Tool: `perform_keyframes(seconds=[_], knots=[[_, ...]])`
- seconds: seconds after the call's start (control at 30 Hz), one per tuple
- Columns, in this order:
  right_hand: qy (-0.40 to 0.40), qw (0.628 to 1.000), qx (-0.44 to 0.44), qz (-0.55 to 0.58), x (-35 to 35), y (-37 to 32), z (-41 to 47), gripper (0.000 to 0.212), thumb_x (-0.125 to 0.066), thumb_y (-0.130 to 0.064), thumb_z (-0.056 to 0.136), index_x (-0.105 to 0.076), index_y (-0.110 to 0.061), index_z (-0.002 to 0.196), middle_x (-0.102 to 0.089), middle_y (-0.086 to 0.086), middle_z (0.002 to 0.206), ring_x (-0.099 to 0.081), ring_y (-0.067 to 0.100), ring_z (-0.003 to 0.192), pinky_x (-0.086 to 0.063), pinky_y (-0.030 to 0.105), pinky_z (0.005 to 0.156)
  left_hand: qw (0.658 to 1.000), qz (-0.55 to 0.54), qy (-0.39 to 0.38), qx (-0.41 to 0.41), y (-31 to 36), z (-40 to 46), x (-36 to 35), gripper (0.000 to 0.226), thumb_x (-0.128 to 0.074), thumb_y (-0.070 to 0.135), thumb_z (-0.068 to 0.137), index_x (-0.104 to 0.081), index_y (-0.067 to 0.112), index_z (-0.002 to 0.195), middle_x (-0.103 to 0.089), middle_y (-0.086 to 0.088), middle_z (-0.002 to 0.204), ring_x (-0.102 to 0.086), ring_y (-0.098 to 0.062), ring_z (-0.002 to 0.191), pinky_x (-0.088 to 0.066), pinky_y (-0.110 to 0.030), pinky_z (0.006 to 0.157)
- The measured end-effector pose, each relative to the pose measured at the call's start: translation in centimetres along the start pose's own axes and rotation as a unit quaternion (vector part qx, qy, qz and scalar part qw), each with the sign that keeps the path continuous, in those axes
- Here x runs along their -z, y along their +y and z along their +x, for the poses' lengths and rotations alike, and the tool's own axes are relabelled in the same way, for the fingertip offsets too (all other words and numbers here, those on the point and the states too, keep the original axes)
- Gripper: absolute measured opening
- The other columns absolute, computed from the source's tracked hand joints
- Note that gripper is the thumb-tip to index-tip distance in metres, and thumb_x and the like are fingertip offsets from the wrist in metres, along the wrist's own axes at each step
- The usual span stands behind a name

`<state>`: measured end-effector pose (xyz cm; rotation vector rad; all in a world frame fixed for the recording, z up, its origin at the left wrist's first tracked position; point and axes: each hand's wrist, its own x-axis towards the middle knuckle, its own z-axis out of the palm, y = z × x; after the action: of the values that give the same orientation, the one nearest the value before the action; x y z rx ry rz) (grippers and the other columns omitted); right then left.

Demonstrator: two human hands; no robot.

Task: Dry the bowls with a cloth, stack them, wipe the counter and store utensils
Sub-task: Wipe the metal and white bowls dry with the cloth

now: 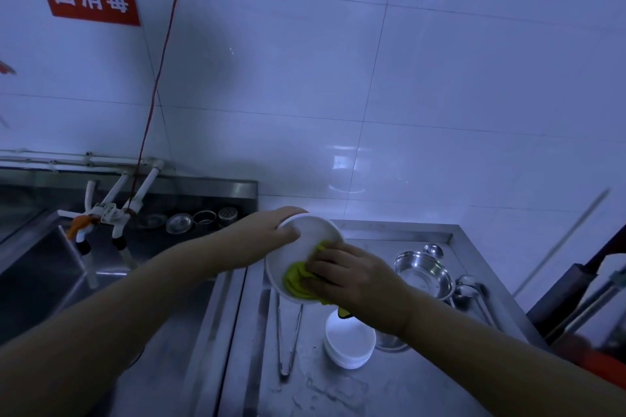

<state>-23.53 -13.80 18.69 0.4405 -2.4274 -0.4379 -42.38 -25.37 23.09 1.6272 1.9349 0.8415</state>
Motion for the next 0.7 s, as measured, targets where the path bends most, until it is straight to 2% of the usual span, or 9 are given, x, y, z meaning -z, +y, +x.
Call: perform_keyframes(seconds=[0.1, 0.17, 0.27, 0.33, 0.4, 0.43, 0.5, 0.6, 0.7], knots=[[-0.035, 0.998, -0.05, 0.026, 0.6, 0.2, -0.5, 0.015, -0.067, -0.015, 0.083, -0.074, -0.014, 0.097, -0.071, 0.004, 0.096, -0.067, 0.024, 0.088, -0.054, 0.033, 0.083, 0.969, 0.23, 0.069, -0.062, -0.7, -1.1, 0.4, 0.053, -0.048, 0.047, 0.087, -0.033, 0.037, 0.136, -0.047, 0.01, 0.127, -0.041, -0.005, 0.11, -0.036, -0.025, 0.088], [-0.051, 0.995, -0.077, 0.042, 1.0, 0.5, -0.6, 0.025, -0.077, -0.014, 0.072, -0.074, -0.014, 0.097, -0.071, 0.004, 0.093, -0.067, 0.024, 0.084, -0.056, 0.032, 0.077, 0.905, 0.364, 0.122, -0.184, -0.8, -2.2, 0.1, 0.045, -0.048, 0.047, 0.08, -0.047, 0.035, 0.123, -0.053, 0.012, 0.12, -0.042, -0.006, 0.111, -0.039, -0.028, 0.095], [-0.067, 0.99, -0.099, 0.075, 1.4, 0.4, -0.6, 0.032, -0.081, -0.008, 0.065, -0.075, -0.012, 0.097, -0.072, 0.006, 0.092, -0.069, 0.024, 0.082, -0.056, 0.033, 0.075, 0.816, 0.483, 0.074, -0.308, -0.7, -2.7, -0.6, 0.03, -0.06, 0.036, 0.072, -0.062, 0.033, 0.101, -0.064, 0.012, 0.104, -0.053, -0.009, 0.11, -0.029, -0.038, 0.11], [-0.075, 0.988, -0.093, 0.093, 1.4, 0.6, -0.6, 0.037, -0.082, -0.005, 0.065, -0.074, -0.011, 0.1, -0.072, 0.008, 0.096, -0.068, 0.025, 0.087, -0.055, 0.034, 0.078, 0.798, 0.499, 0.041, -0.336, -0.5, -2.6, -0.9, 0.025, -0.066, 0.026, 0.069, -0.065, 0.03, 0.094, -0.066, 0.01, 0.097, -0.059, -0.01, 0.101, -0.026, -0.04, 0.112], [-0.061, 0.991, -0.071, 0.099, 1.4, 0.9, -0.9, 0.03, -0.076, -0.011, 0.078, -0.071, -0.008, 0.107, -0.07, 0.011, 0.106, -0.066, 0.027, 0.099, -0.054, 0.038, 0.088, 0.808, 0.486, 0.015, -0.333, -0.2, -2.7, -1.1, 0.022, -0.071, 0.021, 0.068, -0.065, 0.03, 0.087, -0.066, 0.012, 0.089, -0.061, -0.008, 0.088, -0.041, -0.034, 0.105], [-0.047, 0.992, -0.069, 0.098, 1.5, 1.1, -1.1, 0.028, -0.068, -0.019, 0.087, -0.07, -0.006, 0.111, -0.068, 0.014, 0.112, -0.064, 0.029, 0.106, -0.051, 0.042, 0.094, 0.823, 0.469, 0.011, -0.321, -0.2, -2.9, -1.1, 0.02, -0.072, 0.023, 0.068, -0.065, 0.03, 0.085, -0.065, 0.014, 0.087, -0.061, -0.005, 0.083, -0.049, -0.028, 0.093], [-0.007, 0.988, -0.112, 0.109, 1.6, 1.4, -1.9, 0.042, -0.052, -0.033, 0.095, -0.064, 0.0, 0.118, -0.061, 0.017, 0.123, -0.057, 0.032, 0.118, -0.043, 0.045, 0.103, 0.896, 0.351, 0.02, -0.272, -0.6, -3.6, -1.0, 0.01, -0.07, 0.026, 0.075, -0.065, 0.028, 0.083, -0.063, 0.014, 0.084, -0.057, -0.001, 0.077, -0.048, -0.017, 0.07], [0.076, 0.951, -0.262, 0.144, 1.8, 1.3, -2.7, 0.039, -0.061, -0.021, 0.091, -0.057, -0.004, 0.126, -0.051, 0.009, 0.133, -0.046, 0.025, 0.126, -0.036, 0.032, 0.108, 0.993, 0.015, 0.037, -0.108, -1.0, -4.4, -1.5, 0.01, -0.063, 0.018, 0.086, -0.061, 0.024, 0.078, -0.06, 0.007, 0.079, -0.054, 0.0, 0.072, -0.044, -0.017, 0.065], [0.117, 0.916, -0.344, 0.17, 1.5, 0.7, -1.5, 0.054, -0.07, -0.019, 0.082, -0.05, -0.01, 0.132, -0.042, 0.002, 0.139, -0.038, 0.018, 0.13, -0.026, 0.019, 0.111, 0.945, -0.322, 0.056, -0.018, 0.1, -4.3, -3.5, 0.007, -0.058, 0.011, 0.084, -0.064, 0.013, 0.081, -0.066, 0.002, 0.075, -0.06, -0.006, 0.07, -0.048, -0.016, 0.064]])
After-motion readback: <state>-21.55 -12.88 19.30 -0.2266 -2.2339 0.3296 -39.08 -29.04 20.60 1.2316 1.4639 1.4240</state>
